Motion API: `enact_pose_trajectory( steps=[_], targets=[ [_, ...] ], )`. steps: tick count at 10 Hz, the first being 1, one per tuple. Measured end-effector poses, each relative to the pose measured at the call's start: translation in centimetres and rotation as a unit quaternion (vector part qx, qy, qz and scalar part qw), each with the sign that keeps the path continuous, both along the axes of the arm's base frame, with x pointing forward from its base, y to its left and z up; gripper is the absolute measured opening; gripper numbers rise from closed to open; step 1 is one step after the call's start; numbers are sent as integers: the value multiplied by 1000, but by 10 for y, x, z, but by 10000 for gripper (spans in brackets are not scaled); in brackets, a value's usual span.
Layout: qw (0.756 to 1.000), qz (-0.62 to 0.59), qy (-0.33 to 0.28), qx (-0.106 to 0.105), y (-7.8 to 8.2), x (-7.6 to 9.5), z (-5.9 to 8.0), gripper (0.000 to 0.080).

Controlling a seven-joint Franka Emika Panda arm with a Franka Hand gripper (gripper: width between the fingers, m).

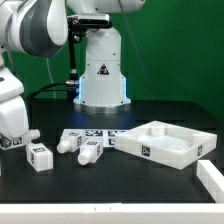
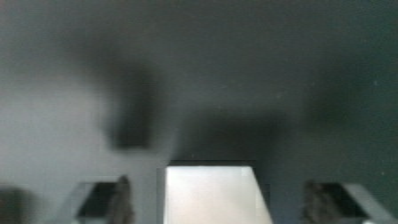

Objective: Assemble square table

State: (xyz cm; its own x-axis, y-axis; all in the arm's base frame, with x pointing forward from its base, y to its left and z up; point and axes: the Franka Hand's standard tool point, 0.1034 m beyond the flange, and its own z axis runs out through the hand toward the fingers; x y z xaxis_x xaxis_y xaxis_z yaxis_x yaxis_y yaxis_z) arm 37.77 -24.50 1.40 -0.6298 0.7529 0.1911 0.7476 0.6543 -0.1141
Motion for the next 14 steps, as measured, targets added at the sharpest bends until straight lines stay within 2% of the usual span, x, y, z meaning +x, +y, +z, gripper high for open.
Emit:
enact_pose_trajectory(
  steps=[1,2,4,6,7,8,11,12,14],
  targets=[
    [1000,-13,-6,-7,0,4,9,571],
    [998,-56,-18,-27,7,12,30,626],
    [979,-193,-32,-60,38,27,60,642],
    [938,-333,-41,-84,73,46,78,649],
    [928,-359,-44,-88,80,51,80,649],
    [920,-379,-41,-91,78,49,78,649],
    [869,-483,-33,-105,79,49,78,649],
    [841,-529,-29,-111,85,49,77,649],
    [771,-624,-14,-126,131,49,72,649]
  ],
)
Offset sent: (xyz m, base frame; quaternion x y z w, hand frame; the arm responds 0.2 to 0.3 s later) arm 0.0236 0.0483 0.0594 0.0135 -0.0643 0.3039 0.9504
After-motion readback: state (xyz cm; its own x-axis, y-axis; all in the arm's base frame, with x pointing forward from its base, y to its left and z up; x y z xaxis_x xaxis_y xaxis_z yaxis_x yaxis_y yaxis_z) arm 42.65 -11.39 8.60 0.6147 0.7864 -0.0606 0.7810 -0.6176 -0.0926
